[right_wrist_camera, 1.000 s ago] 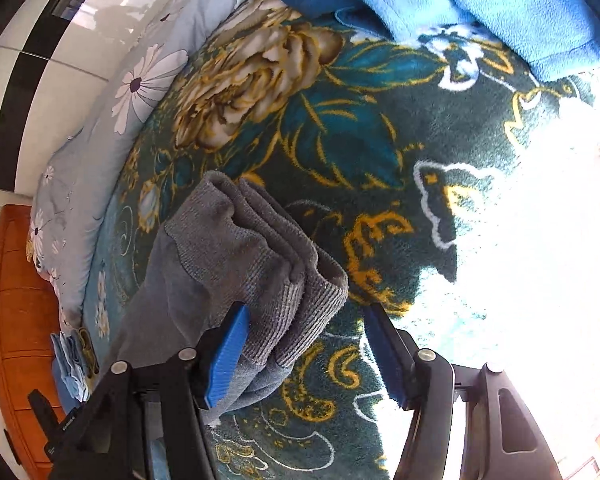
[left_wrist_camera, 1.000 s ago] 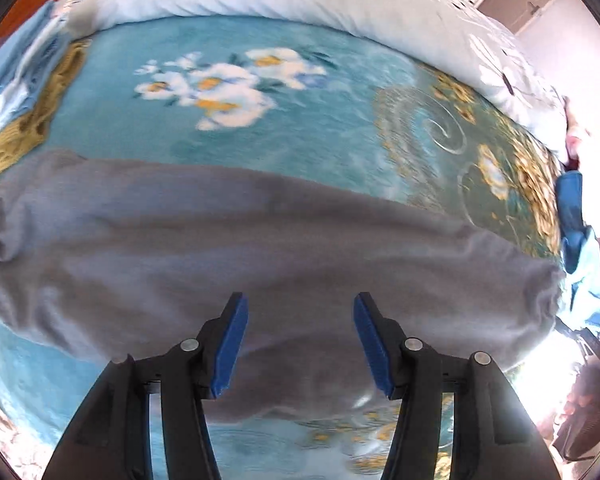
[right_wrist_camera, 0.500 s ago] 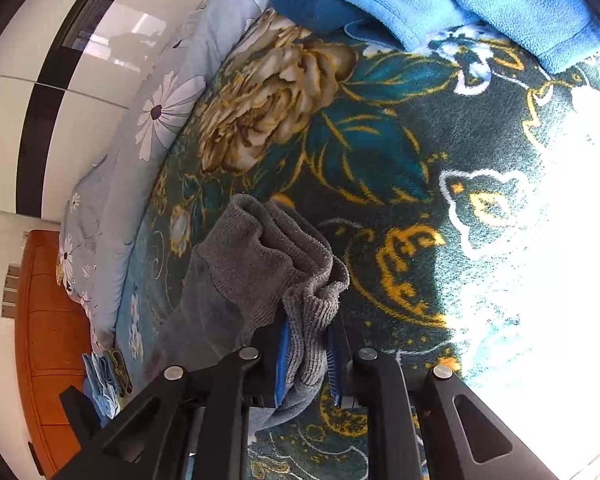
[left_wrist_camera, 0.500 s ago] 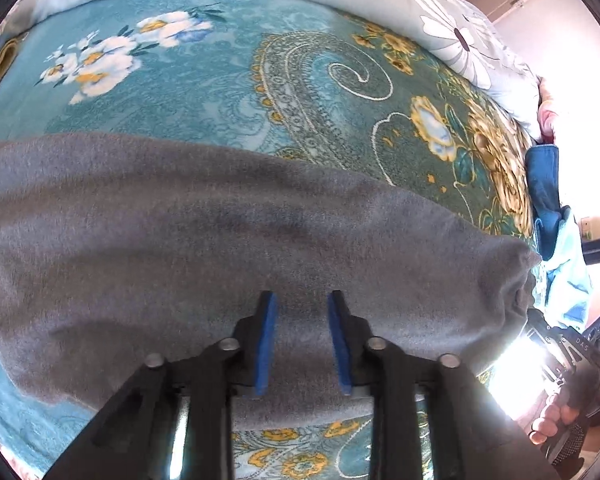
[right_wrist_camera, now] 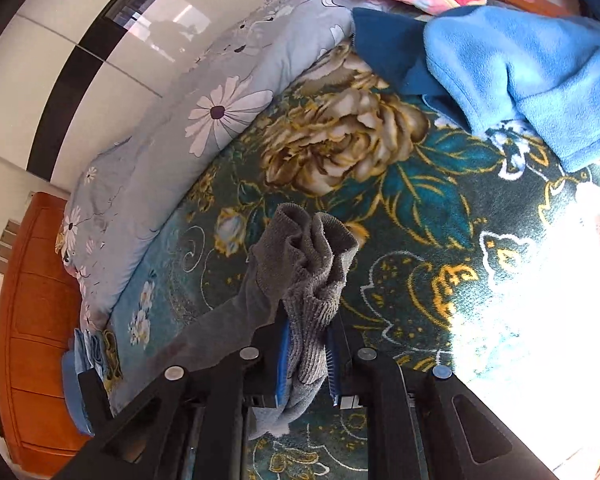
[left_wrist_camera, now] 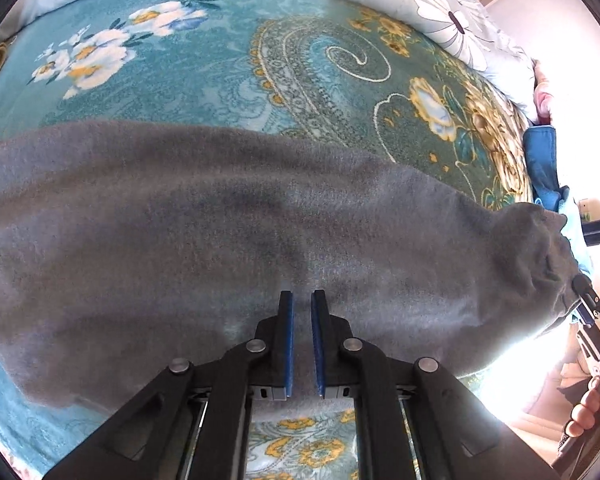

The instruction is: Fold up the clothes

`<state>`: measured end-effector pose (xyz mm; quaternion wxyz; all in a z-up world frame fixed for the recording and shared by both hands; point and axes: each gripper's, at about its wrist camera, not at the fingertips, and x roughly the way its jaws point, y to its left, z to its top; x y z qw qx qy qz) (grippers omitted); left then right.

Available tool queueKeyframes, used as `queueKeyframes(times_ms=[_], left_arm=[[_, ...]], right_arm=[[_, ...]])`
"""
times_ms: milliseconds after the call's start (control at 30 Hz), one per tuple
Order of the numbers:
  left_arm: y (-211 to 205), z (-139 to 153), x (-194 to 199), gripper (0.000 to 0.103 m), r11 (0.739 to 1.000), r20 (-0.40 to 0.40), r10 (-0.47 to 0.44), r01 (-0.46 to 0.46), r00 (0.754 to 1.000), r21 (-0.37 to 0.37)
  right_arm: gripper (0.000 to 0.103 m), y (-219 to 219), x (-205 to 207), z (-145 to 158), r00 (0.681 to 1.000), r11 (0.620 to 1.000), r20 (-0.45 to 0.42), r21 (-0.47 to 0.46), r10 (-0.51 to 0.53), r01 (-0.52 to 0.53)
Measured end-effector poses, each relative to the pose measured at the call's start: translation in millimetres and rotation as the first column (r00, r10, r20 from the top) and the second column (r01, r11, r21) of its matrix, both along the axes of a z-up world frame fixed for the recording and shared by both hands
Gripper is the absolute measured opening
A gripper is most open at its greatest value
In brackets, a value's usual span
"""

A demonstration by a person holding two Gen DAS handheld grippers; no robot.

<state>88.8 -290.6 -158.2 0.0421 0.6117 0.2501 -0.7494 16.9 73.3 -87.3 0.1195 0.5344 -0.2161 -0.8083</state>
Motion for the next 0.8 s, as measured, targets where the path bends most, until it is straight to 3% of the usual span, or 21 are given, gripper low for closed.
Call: queueKeyframes(times_ms=[133,267,500,700,800], left_arm=[[-36,28,21,0.009,0.999,-0.046,0.02,-0.021,0.999,-0.024],[-83,45,47,0.009,0.996,-0.063,0.071,-0.074,0.995,-0.054],[-150,54,90,0.009,0.983,-0.063,0.17,-0.174,0.983,-0.06],[-174,46,119,0.009,0.978,-0.055,0.202,-0.205,0.978,-0.049],[-184,41,130,0.009,0.976,-0.044,0.214,-0.216,0.976,-0.039]], right_arm=[[0.017,-49,7,40,0.986,0.982,-0.092,0.143,0.136,-0.122],[0.017,-117,15,60,0.945,0.934,-0.126,0.236,0.302,-0.267],[0.016,-227,39,44,0.885,0.872,-0.111,0.264,0.451,-0.412],[0.017,-301,64,22,0.85,0.842,-0.094,0.231,0.518,-0.488],[0.017,-331,79,8,0.816,0.8,-0.075,0.263,0.573,-0.539]])
